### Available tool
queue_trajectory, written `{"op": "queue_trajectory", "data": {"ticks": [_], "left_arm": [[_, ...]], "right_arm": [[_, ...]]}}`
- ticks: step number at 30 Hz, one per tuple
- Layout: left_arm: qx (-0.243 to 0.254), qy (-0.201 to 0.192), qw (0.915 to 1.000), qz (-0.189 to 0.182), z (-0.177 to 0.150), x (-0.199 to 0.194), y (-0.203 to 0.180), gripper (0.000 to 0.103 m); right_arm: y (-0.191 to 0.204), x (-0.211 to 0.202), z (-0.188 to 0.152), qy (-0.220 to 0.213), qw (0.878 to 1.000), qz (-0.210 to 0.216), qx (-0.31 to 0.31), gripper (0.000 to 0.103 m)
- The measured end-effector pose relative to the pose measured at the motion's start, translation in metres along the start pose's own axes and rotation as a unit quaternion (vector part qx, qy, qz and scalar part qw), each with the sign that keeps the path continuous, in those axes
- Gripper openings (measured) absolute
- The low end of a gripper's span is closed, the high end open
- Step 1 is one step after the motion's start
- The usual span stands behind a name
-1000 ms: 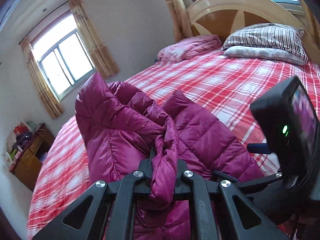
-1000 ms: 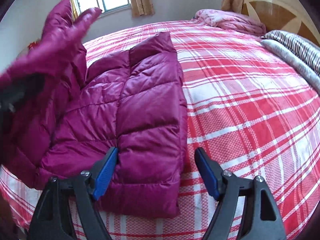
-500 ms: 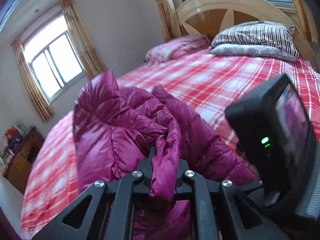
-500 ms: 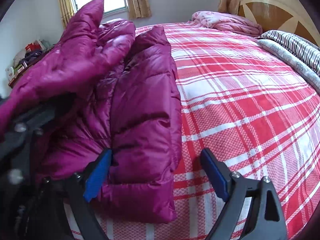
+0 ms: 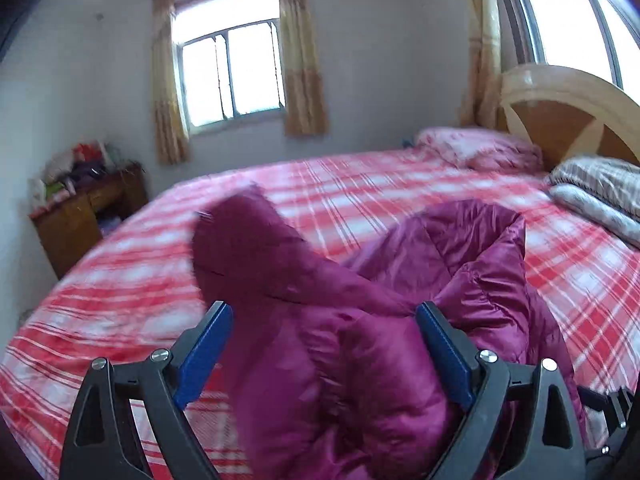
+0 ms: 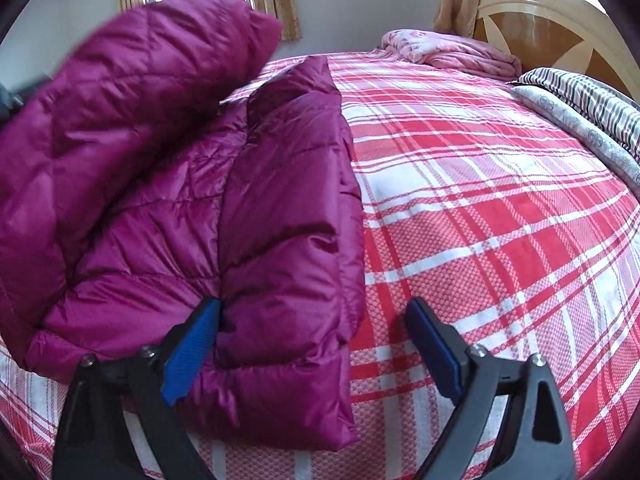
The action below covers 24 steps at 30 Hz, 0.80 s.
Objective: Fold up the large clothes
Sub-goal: 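Push the folded jacket into a compact stack with the left tool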
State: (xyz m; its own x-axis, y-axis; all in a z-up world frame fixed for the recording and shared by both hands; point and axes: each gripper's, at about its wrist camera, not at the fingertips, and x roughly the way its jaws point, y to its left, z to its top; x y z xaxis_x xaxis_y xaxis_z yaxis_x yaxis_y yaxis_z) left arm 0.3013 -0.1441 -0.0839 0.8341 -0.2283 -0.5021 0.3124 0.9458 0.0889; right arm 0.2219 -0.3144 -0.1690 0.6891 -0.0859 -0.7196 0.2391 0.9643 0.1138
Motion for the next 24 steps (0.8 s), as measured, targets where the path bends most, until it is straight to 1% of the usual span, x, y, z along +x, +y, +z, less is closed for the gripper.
{"op": "queue_trajectory", "data": {"ticks": [1,2,5,8,11,13,15,17,19,21,23,24], "left_arm": [[0.0,0.012,0.9999,-0.011,-0.005,0.007,-0.005,0.09],[0.002,0.016,0.9996,-0.023,-0.01,0.008,-0.01,0.089],[0.03,-0.005,0.9984,-0.047,-0.018,-0.006,-0.035,0.089],[0.069,-0.022,0.9967,-0.036,-0.021,-0.015,-0.057,0.089],[0.067,-0.015,0.9972,-0.03,-0.02,-0.013,-0.053,0.089],[0.058,-0.011,0.998,-0.02,-0.015,-0.011,-0.046,0.089],[0.045,-0.013,0.9989,-0.001,-0.017,-0.019,-0.025,0.088],[0.027,-0.016,0.9995,0.005,-0.022,-0.031,-0.002,0.087],[0.018,-0.018,0.9993,0.027,-0.031,-0.041,0.02,0.087],[-0.004,-0.015,0.9986,0.051,-0.041,-0.049,0.047,0.087],[-0.035,-0.007,0.9966,0.074,-0.053,-0.055,0.076,0.087],[-0.052,0.002,0.9946,0.089,-0.06,-0.056,0.091,0.087]], "right_arm": [[0.0,0.0,0.0,-0.001,1.0,0.0,0.001,0.094],[0.0,0.0,0.0,-0.002,1.0,0.0,0.001,0.094],[-0.001,-0.001,-0.001,-0.005,1.0,0.001,0.004,0.094],[-0.002,-0.001,0.0,-0.005,1.0,0.001,0.005,0.094],[-0.003,-0.001,0.0,-0.004,1.0,0.003,0.005,0.094],[-0.003,-0.001,0.0,-0.004,1.0,0.002,0.004,0.094],[-0.003,-0.001,0.0,-0.003,1.0,0.003,0.004,0.095],[-0.003,0.0,0.0,-0.003,1.0,0.003,0.003,0.095],[-0.002,0.0,0.0,-0.004,1.0,0.001,0.002,0.096],[-0.001,0.001,0.0,-0.005,1.0,-0.001,0.0,0.096],[-0.001,0.001,-0.001,-0.006,1.0,-0.002,-0.001,0.096],[0.0,0.001,-0.001,-0.006,1.0,-0.003,-0.001,0.096]]}}
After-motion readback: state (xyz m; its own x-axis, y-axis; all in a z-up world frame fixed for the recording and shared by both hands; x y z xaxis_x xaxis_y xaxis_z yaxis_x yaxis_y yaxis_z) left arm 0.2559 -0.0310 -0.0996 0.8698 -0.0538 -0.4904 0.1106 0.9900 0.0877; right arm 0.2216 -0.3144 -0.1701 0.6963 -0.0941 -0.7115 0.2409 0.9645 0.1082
